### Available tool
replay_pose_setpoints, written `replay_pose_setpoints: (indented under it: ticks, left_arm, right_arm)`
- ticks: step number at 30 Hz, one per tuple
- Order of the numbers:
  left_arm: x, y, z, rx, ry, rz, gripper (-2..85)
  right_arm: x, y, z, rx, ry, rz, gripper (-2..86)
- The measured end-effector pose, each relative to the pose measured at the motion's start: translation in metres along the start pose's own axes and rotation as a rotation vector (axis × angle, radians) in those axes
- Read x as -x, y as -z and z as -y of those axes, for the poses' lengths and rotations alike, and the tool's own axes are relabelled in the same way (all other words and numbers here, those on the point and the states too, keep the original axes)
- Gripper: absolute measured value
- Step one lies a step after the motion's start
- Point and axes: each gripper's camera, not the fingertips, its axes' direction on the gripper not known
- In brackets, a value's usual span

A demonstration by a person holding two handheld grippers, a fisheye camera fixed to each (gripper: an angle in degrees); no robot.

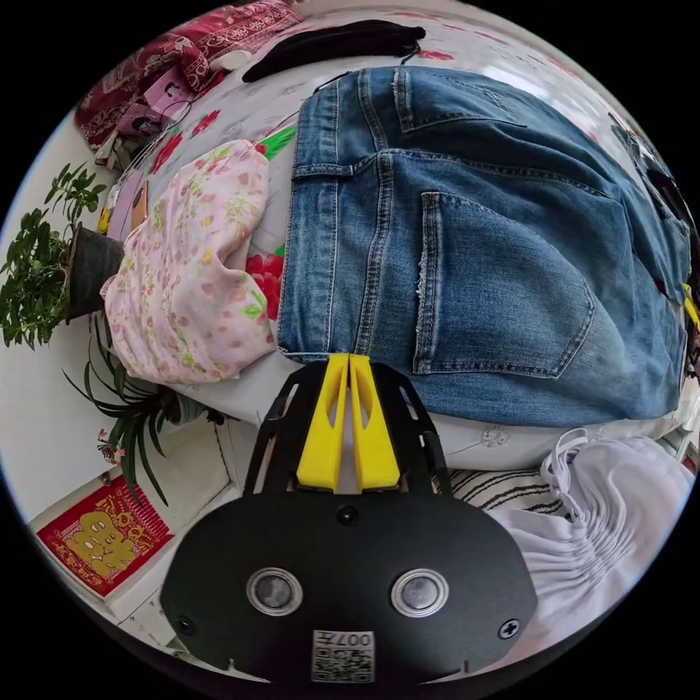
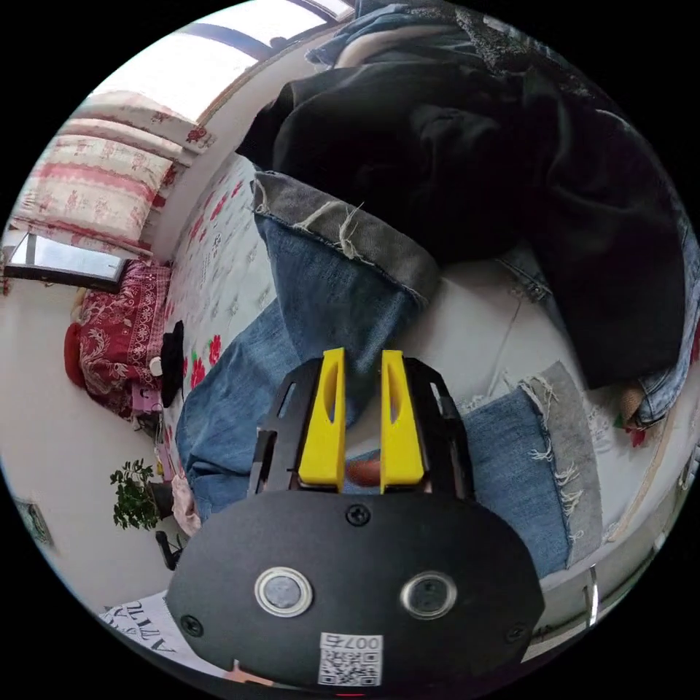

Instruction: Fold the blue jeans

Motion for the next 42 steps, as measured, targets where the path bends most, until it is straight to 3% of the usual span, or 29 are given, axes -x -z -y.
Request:
replay_pose_setpoints:
  ticks: [3,6,10,13,19,25,29,35,37,42]
  left_arm:
    - [0.02,-0.01,-0.015,0.026,0.039,0.007,-0.9]
    - [0.043,-0.003,-0.035,-0.014,0.092,-0.077,-0.9]
    - [0.063,0.051,-0.046,-0.211,0.076,-0.099,-0.8]
    - [0.067,0.089,-0.01,-0.337,-0.002,-0.09,0.0]
    - [0.039,0.107,0.143,-0.363,-0.189,-0.097,5.1]
    - [0.013,0.072,0.266,-0.214,-0.258,-0.065,7.3]
    - [0.0,0.03,0.3,-0.097,-0.308,-0.035,7.6]
    - [-0.002,0.024,0.295,-0.137,-0.4,0.03,2.7]
    - [0.013,0.033,0.286,-0.161,-0.375,-0.02,0.3]
    - [0.069,0.084,0.227,-0.352,-0.296,-0.158,-0.6]
  right_arm:
    - [0.015,0.051,-0.018,-0.187,0.155,0.022,1.0]
    - [0.009,0.076,-0.033,-0.2,0.175,-0.051,1.2]
    - [0.013,0.092,-0.039,-0.187,0.162,-0.292,2.9]
    - [0.067,0.094,-0.039,-0.223,0.358,-0.332,3.9]
    - [0.193,-0.011,0.007,0.042,0.729,-0.296,6.4]
    - [0.258,-0.117,0.055,0.262,0.903,-0.483,7.5]
    - [0.26,-0.176,0.073,0.478,0.98,-0.605,7.2]
    - [0.266,-0.182,0.087,0.553,1.018,-0.52,1.6]
    - [0.27,-0.172,0.086,0.503,1.033,-0.526,0.7]
    - [0.283,-0.06,0.078,0.161,1.008,-0.352,-0.1]
